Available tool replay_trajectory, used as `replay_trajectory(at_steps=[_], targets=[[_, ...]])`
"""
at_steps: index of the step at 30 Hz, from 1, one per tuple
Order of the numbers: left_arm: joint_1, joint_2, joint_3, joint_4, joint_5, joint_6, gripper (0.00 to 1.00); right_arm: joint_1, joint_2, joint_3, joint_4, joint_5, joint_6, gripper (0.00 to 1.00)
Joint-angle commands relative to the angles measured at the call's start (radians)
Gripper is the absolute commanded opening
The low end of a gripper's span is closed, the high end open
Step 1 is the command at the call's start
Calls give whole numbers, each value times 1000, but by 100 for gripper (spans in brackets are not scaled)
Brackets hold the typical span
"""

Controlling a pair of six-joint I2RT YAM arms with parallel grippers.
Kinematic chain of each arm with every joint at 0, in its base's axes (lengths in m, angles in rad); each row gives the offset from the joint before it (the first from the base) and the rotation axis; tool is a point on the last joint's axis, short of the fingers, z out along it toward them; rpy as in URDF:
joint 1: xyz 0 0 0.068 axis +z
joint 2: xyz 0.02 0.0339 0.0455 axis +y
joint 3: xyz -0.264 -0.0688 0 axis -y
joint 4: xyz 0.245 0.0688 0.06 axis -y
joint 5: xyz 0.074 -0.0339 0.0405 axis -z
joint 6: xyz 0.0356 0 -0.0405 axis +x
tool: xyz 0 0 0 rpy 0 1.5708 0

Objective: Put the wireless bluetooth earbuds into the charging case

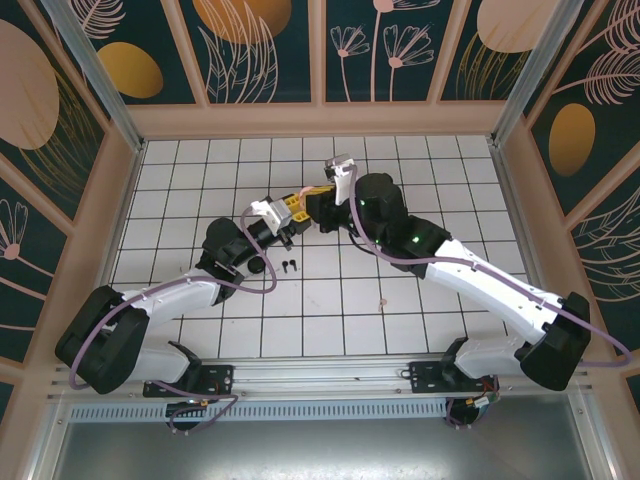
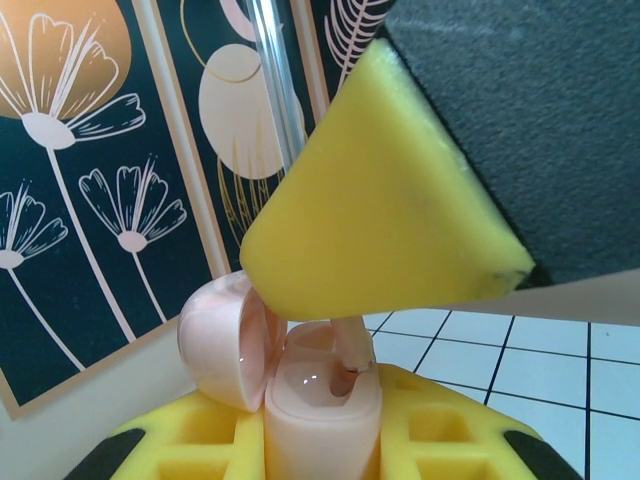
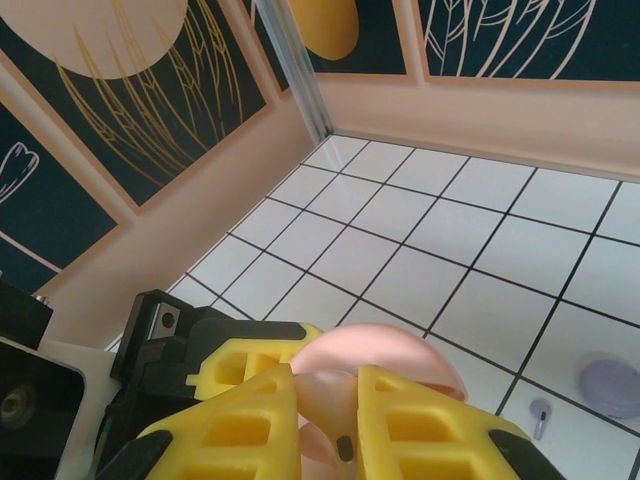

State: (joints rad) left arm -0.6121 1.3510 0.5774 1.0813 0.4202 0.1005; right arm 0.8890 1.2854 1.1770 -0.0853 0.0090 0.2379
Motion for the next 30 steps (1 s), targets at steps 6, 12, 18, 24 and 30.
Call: replay_trajectory(at_steps=[6,12,18,24,30], targets=[[-21,-21,49,58,29,-10,0,21,38,-20,-1,29,-20,16],[-23,-28,52,59,23,-10,0,22,37,-45,8,28,-11,15],[-22,-36,54,69,8,-19,0,40,21,-90,-3,19,-6,15],[-22,-37,57,68,4,-24,0,54,5,-120,-10,42,8,15],[-23,-32,53,63,8,-32,0,54,17,-63,-33,79,12,29]])
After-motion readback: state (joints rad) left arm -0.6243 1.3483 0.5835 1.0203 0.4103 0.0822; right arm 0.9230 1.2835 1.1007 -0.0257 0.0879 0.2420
